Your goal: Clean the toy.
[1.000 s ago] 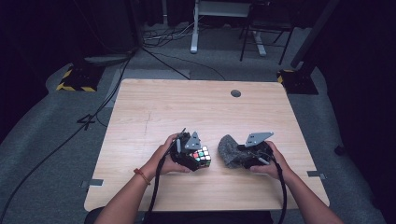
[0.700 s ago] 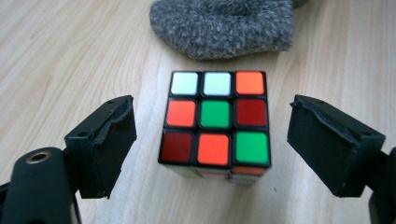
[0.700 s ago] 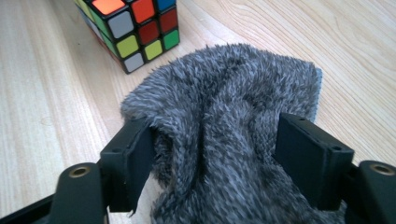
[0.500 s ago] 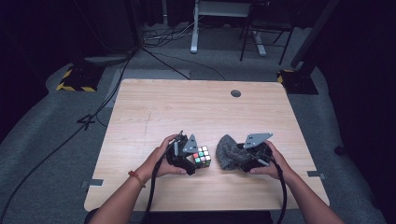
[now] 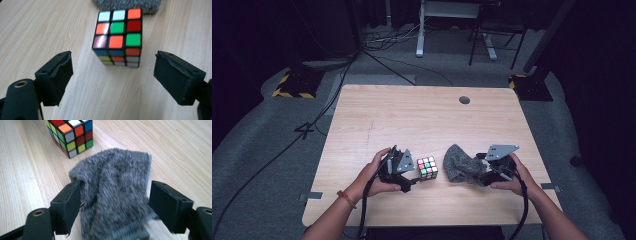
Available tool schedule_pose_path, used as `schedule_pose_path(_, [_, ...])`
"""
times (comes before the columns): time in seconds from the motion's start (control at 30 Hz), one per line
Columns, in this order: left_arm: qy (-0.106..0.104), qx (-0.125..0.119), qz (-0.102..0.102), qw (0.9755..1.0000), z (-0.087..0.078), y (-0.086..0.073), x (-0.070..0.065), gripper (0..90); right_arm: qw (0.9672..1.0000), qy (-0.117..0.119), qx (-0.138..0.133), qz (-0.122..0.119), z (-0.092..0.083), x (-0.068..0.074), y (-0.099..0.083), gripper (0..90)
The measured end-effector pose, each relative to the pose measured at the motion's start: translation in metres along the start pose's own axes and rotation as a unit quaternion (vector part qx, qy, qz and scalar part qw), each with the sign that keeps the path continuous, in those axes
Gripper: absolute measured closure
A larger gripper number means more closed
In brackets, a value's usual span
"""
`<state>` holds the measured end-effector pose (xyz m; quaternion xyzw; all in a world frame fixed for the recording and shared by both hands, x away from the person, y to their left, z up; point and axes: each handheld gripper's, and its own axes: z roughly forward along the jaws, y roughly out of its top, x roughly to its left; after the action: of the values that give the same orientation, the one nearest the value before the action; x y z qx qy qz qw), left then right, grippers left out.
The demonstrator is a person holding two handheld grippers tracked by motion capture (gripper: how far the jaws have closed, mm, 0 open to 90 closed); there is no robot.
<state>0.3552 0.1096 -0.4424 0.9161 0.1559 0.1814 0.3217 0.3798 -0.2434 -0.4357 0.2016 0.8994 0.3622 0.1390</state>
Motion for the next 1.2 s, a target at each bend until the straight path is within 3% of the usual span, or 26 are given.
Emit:
schedule_pose_path(0.43, [0.035,0.014,-0.019,0.9991,-0.018,-0.031,0.004,16.5,0.9996,-0.022,-0.006,0.019,-0.02,-0.004,-0.025,25.7])
schedule_pose_path(0.9, [0.058,0.033,-0.042,0.9969,-0.029,-0.063,0.009,16.4,0.9974,-0.059,0.015,0.039,-0.034,-0.012,-0.066,25.6])
schedule_pose_path(1.2, [0.054,0.034,-0.075,0.9952,-0.035,-0.084,0.014,16.3,0.9933,-0.079,0.018,0.082,-0.043,-0.019,-0.1,25.5])
